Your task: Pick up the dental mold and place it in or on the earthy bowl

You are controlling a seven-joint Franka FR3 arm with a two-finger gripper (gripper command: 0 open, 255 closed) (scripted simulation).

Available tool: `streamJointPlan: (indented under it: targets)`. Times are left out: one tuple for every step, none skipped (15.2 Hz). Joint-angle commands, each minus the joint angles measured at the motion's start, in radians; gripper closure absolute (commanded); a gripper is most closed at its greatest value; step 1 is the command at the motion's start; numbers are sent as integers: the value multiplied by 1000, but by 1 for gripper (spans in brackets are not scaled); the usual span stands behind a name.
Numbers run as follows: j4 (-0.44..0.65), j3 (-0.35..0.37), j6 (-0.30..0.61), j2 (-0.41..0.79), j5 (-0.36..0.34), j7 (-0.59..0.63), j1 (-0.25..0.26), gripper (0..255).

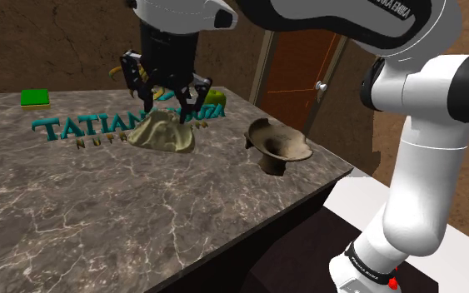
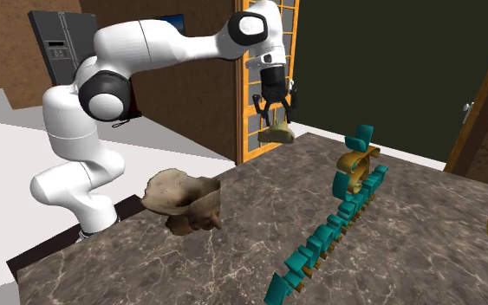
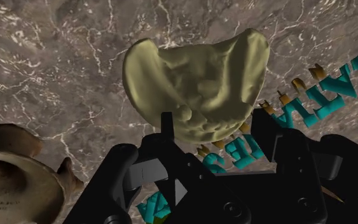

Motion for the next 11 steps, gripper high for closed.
streamJointPlan:
  targets:
    - [44,-7,-34,9,-11,-10,23,255]
    - [68,-11,-52,16,-18,-14,38,255]
    - [93,-16,-70,24,-26,-18,54,255]
    - [119,-21,-88,32,-35,-22,72,255]
    - [145,-26,-106,40,-44,-26,89,255]
    - [79,1,-72,-15,6,-43,4,255]
    - [17,30,-38,-72,59,-68,-84,255]
    - [-41,57,-2,-136,121,-101,-177,255]
    - [-96,82,36,-212,195,-147,-277,255]
    - [-149,95,77,-308,292,-212,-382,255]
    - [-199,72,116,-425,413,-299,-465,255]
